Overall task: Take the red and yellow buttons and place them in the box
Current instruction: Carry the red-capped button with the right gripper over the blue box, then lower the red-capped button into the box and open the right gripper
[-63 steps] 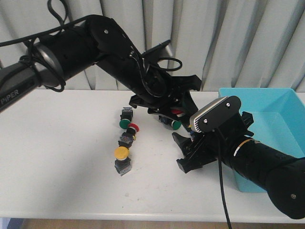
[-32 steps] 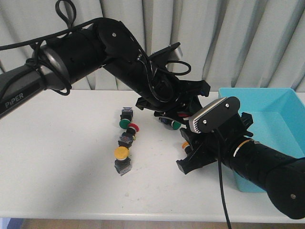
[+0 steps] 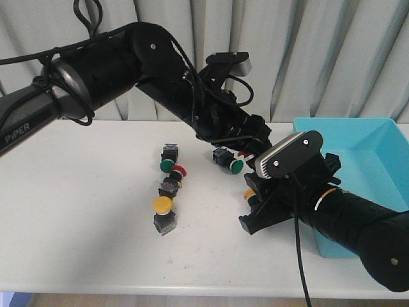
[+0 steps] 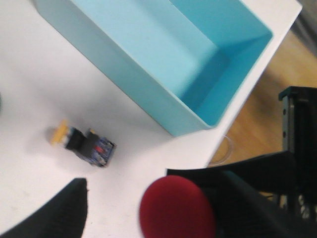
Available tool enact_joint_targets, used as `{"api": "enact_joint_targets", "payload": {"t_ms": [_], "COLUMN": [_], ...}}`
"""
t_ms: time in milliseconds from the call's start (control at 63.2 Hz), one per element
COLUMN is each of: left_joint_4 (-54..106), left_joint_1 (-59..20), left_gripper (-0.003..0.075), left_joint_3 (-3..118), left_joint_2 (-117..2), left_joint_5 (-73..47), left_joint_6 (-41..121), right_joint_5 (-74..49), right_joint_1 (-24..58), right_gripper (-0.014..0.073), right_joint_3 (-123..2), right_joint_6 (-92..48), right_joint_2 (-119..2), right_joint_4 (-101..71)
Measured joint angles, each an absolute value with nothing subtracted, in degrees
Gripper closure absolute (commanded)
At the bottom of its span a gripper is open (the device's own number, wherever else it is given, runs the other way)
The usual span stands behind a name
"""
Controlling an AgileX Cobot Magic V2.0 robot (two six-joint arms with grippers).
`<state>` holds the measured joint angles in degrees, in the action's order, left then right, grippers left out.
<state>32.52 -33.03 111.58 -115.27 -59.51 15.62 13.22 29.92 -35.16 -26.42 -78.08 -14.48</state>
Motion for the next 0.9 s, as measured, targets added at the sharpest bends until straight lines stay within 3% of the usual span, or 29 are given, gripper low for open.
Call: {"api": "enact_joint_targets", "payload": {"t_ms": [142, 253, 364, 507, 633, 902], "left_joint_4": [27.69, 23.40, 16.47, -2.01, -15.60, -16.43], "left_joint_1": [-32.59, -32.59, -32.59, -32.59, -31.50, -28.59], "left_gripper": [0.0180, 0.0244, 0.0408, 0.0721, 0.0728, 0.0727], "left_joint_3": [116.62, 121.12, 123.26, 123.83, 123.90, 123.03], "left_joint_2": [-115.27, -114.93, -113.07, -109.31, -107.80, -107.45], "left_joint_5": [-61.52, -63.29, -64.36, -66.87, -68.57, -70.36], "left_joint_6": [17.92, 18.15, 18.15, 14.73, 6.57, 2.36], "right_joint_5": [12.53, 12.37, 12.07, 9.37, 2.22, -15.61], "right_joint_1": [27.54, 24.74, 20.90, 14.29, 6.28, -5.86], "right_gripper": [0.0594, 0.0594, 0.0594, 0.0592, 0.0589, 0.0580], "right_joint_3": [-35.16, -35.16, -35.16, -36.28, -41.67, -55.02], "right_joint_6": [-26.42, -26.49, -27.14, -27.40, -27.44, -26.44], "right_joint_2": [-77.90, -77.04, -76.56, -76.56, -77.18, -91.05], "right_joint_4": [-16.09, -18.03, -19.09, -22.13, -23.44, -24.18]}}
